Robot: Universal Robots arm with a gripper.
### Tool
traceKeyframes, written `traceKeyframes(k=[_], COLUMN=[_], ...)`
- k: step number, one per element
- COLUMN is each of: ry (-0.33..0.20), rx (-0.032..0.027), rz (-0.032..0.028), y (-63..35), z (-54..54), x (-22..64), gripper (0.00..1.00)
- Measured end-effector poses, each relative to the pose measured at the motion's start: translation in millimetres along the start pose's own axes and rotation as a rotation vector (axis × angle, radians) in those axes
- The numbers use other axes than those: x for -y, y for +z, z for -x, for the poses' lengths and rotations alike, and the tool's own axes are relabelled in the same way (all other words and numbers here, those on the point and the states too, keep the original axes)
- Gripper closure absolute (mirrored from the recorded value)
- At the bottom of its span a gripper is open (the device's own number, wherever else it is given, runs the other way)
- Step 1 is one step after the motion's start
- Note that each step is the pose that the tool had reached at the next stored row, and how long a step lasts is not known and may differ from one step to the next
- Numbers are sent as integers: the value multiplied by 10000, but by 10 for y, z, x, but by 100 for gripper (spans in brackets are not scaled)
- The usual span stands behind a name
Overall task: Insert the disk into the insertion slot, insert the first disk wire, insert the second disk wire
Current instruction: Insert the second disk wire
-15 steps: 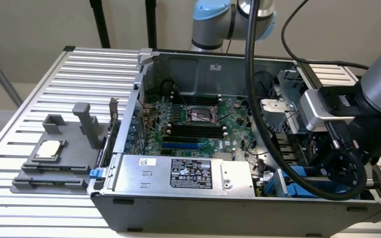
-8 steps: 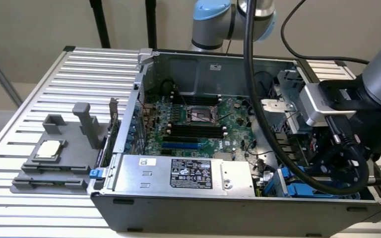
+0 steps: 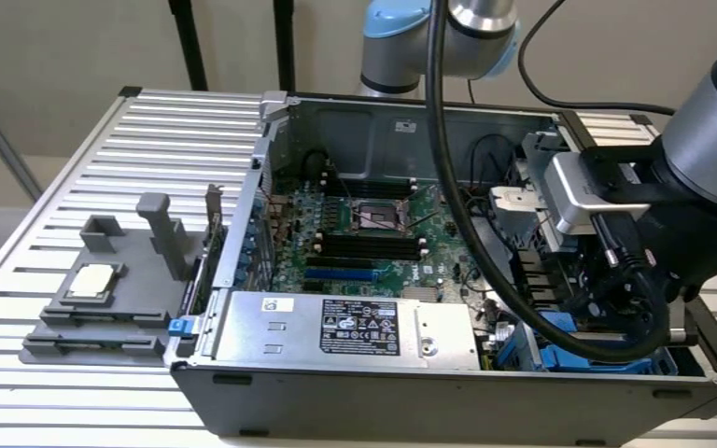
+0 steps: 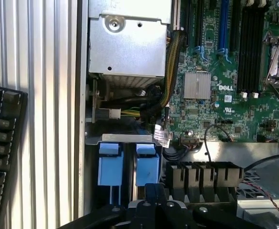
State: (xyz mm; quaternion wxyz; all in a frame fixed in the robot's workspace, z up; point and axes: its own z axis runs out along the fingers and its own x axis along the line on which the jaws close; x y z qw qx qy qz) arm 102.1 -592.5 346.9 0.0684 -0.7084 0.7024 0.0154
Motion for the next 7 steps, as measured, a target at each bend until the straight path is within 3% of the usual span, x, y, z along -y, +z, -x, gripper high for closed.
traceKeyframes(k=[7], ry=[-1], rx=[-1], rz=[-8], y=[0], z=[0], x=[-2], gripper=[89])
